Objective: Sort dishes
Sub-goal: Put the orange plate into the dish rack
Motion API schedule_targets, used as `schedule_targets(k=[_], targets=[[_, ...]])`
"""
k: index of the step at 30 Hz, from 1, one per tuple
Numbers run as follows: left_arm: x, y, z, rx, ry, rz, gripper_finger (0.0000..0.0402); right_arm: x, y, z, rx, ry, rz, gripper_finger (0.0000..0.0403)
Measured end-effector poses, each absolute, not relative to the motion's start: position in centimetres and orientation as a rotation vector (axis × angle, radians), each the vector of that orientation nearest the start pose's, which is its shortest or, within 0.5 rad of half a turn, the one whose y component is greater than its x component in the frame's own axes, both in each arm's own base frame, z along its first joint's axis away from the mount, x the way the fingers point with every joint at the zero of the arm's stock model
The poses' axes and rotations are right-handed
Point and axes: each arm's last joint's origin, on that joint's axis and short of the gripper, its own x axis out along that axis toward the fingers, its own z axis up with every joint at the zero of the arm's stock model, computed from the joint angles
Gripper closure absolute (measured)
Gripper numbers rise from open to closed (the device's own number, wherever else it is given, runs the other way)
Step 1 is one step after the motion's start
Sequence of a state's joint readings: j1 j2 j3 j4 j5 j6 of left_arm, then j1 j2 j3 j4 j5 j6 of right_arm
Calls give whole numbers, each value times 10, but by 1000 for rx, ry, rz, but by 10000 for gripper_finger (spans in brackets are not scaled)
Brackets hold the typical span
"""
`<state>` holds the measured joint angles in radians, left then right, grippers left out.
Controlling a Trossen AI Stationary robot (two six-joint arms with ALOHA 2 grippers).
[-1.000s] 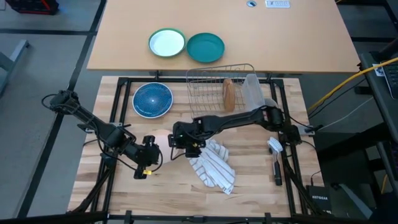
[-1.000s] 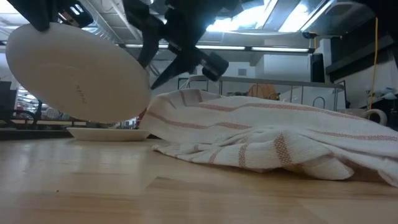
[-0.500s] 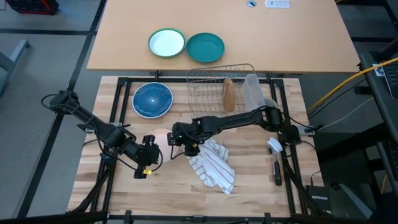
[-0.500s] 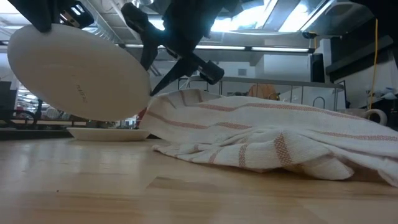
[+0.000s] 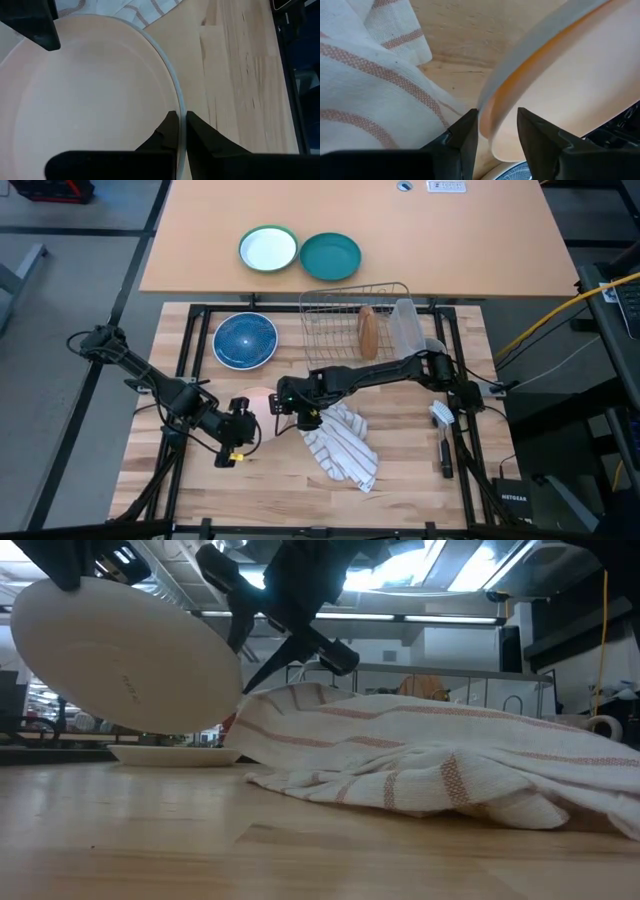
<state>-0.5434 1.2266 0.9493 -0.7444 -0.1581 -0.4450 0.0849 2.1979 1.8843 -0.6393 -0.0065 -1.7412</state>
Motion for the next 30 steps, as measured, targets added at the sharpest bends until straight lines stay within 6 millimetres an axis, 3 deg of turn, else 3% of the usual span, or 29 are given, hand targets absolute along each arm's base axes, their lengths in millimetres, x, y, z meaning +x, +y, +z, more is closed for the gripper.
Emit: schedule_targets(k=[16,24,30], targets=[[202,-117,261,-56,1011,-131,396,481,41,221,-1623,612,887,393],[202,-117,260,-54,1013,-131,398,481,41,221,-1621,609,883,379],[202,-117,260,-45,1012,-137,395,481,42,221,-1602,584,903,390]])
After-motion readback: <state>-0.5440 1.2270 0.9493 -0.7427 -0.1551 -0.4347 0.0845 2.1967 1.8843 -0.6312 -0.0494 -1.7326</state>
